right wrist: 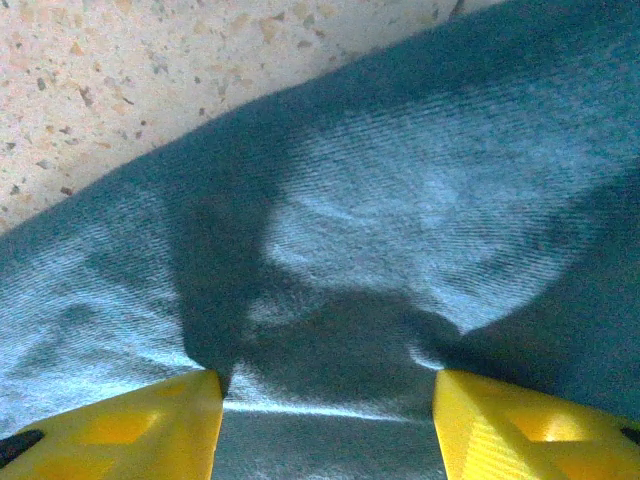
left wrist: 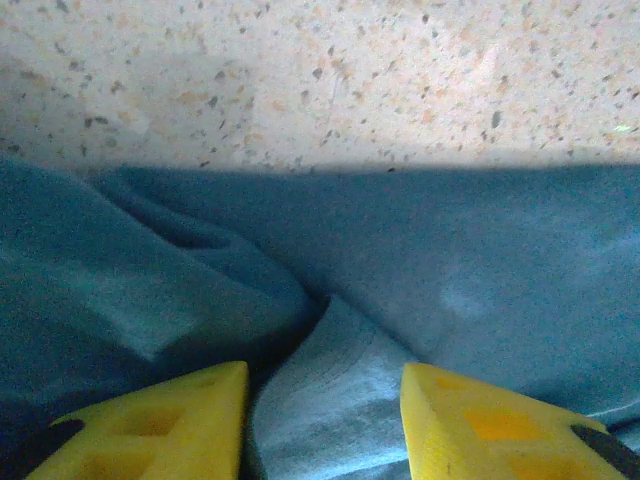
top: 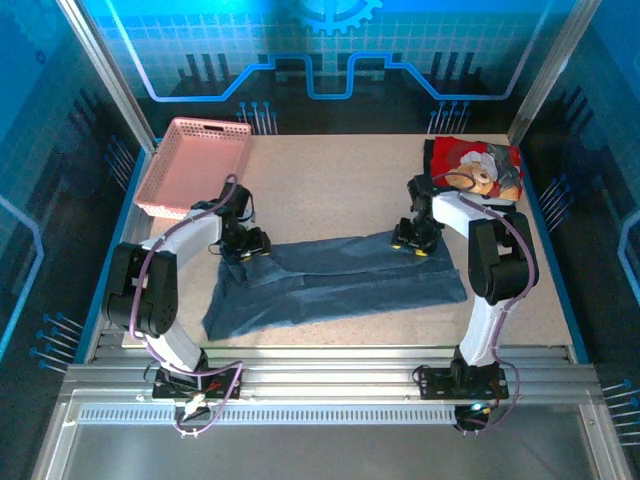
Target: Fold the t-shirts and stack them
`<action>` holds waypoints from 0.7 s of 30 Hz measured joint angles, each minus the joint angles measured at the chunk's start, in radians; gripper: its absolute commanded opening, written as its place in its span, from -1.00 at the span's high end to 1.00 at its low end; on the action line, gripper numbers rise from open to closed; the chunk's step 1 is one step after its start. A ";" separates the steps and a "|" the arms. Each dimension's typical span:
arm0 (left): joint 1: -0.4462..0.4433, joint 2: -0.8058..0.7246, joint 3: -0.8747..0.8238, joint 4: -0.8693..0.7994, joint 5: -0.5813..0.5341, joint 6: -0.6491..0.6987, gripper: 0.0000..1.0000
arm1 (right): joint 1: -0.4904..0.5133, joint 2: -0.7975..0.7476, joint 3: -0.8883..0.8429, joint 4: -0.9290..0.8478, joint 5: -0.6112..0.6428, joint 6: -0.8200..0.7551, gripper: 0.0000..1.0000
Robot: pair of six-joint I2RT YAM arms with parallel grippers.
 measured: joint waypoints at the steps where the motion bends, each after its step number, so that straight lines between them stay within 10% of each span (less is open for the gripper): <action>1: -0.002 0.000 0.000 -0.005 -0.006 0.003 0.26 | 0.000 0.000 0.000 0.000 0.000 0.000 -0.19; 10: -0.062 0.004 -0.001 -0.048 -0.038 0.054 0.85 | 0.000 0.000 0.000 0.000 0.001 0.000 -0.18; 21: -0.149 -0.201 -0.108 -0.092 -0.014 0.070 0.91 | 0.000 0.000 -0.005 0.002 0.006 0.000 -0.16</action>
